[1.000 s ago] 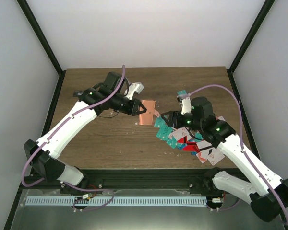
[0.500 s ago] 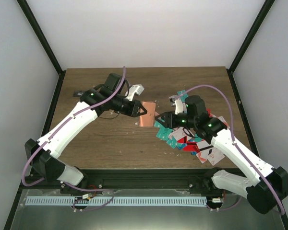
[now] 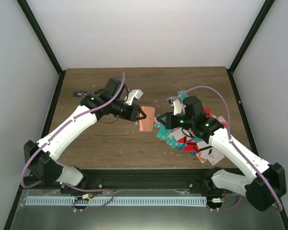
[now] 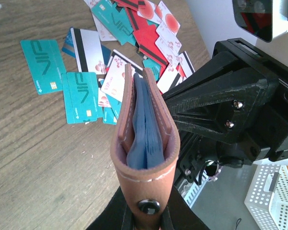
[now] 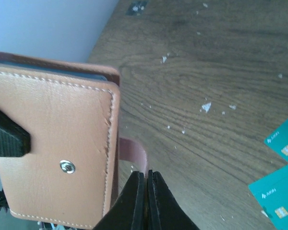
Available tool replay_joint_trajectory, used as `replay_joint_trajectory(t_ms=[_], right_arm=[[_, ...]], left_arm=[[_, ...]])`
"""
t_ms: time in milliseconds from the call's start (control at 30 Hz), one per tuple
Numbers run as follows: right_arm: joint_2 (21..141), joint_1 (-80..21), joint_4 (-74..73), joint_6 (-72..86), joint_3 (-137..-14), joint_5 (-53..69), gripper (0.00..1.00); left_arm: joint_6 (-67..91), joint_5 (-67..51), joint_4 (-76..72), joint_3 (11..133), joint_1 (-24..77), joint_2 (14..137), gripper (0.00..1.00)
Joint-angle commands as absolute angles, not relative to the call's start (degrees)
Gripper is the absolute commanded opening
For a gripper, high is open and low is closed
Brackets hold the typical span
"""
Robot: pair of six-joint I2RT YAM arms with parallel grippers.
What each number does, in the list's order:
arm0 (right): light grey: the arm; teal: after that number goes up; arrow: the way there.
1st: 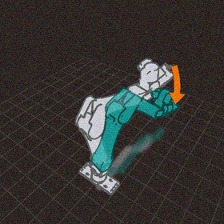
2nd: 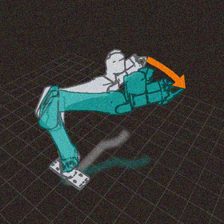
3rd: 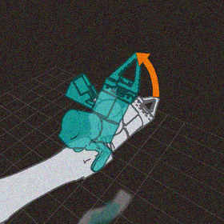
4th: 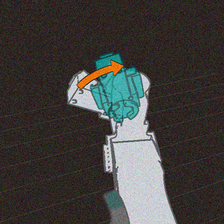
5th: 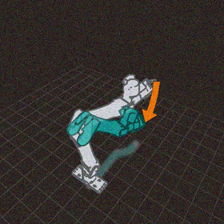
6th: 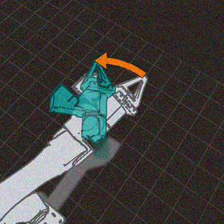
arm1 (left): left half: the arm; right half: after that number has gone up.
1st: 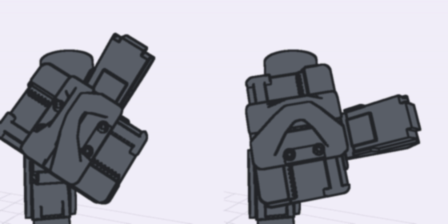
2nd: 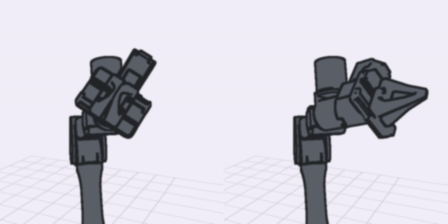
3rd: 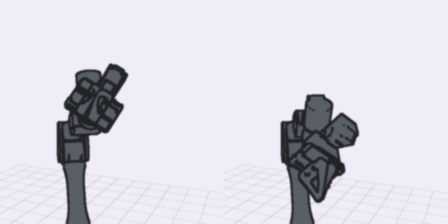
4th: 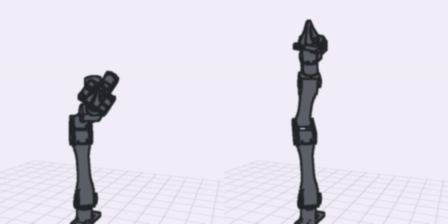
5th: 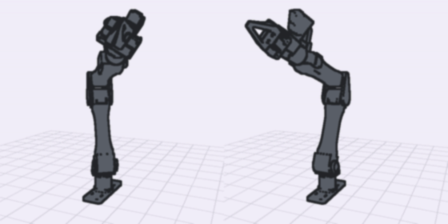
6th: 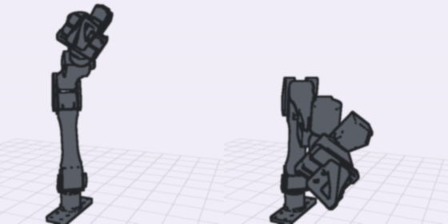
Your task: Put the credit cards into the card holder
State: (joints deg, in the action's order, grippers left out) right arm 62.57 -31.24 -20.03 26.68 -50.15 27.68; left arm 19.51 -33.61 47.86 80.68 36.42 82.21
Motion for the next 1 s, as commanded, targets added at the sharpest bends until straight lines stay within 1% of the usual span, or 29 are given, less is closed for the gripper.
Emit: replay_joint_trajectory(t_ms=[0, 267, 467, 600, 700, 733, 800, 833, 867, 900, 933, 967], right_arm=[[63.0, -31.4, -20.8, 26.6, -48.5, 29.1, 0.01], [62.6, -31.4, -18.9, 32.2, -40.9, 34.4, 0.01], [66.1, -32.4, -17.0, 36.1, -35.3, 35.7, 0.01], [69.4, -32.4, -17.2, 36.5, -34.0, 35.0, 0.01], [72.7, -32.5, -15.8, 36.3, -32.9, 36.7, 0.01], [73.6, -32.5, -15.2, 36.3, -32.6, 37.5, 0.01], [75.1, -32.5, -14.4, 36.0, -32.2, 38.8, 0.01], [75.5, -32.5, -14.3, 35.8, -32.2, 39.2, 0.01], [75.7, -32.5, -14.4, 35.6, -32.2, 39.4, 0.01], [75.7, -32.5, -14.4, 35.3, -32.3, 39.6, 0.01], [75.6, -32.5, -14.4, 35.1, -32.3, 39.9, 0.01], [75.3, -32.5, -14.2, 35.0, -32.3, 40.1, 0.01]], left_arm=[[21.0, -35.1, 43.8, 77.1, 36.6, 79.8, 0.04], [20.2, -37.1, 39.1, 67.9, 36.4, 80.5, 0.04], [18.3, -38.3, 36.6, 61.8, 36.3, 87.2, 0.04], [17.9, -39.1, 33.4, 57.4, 36.1, 91.5, 0.04], [17.6, -39.2, 31.9, 55.4, 36.1, 94.2, 0.05], [17.3, -38.7, 31.8, 55.1, 36.1, 94.8, 0.08], [16.9, -34.8, 33.2, 54.9, 36.1, 95.6, 0.17], [16.8, -31.4, 34.6, 55.3, 36.1, 95.6, 0.26], [16.7, -27.7, 36.0, 55.7, 36.1, 95.4, 0.37], [16.6, -24.4, 37.4, 56.0, 36.2, 95.0, 0.47], [16.5, -21.4, 38.5, 56.3, 36.4, 94.4, 0.54], [16.4, -18.9, 39.5, 56.6, 36.7, 93.5, 0.57]])
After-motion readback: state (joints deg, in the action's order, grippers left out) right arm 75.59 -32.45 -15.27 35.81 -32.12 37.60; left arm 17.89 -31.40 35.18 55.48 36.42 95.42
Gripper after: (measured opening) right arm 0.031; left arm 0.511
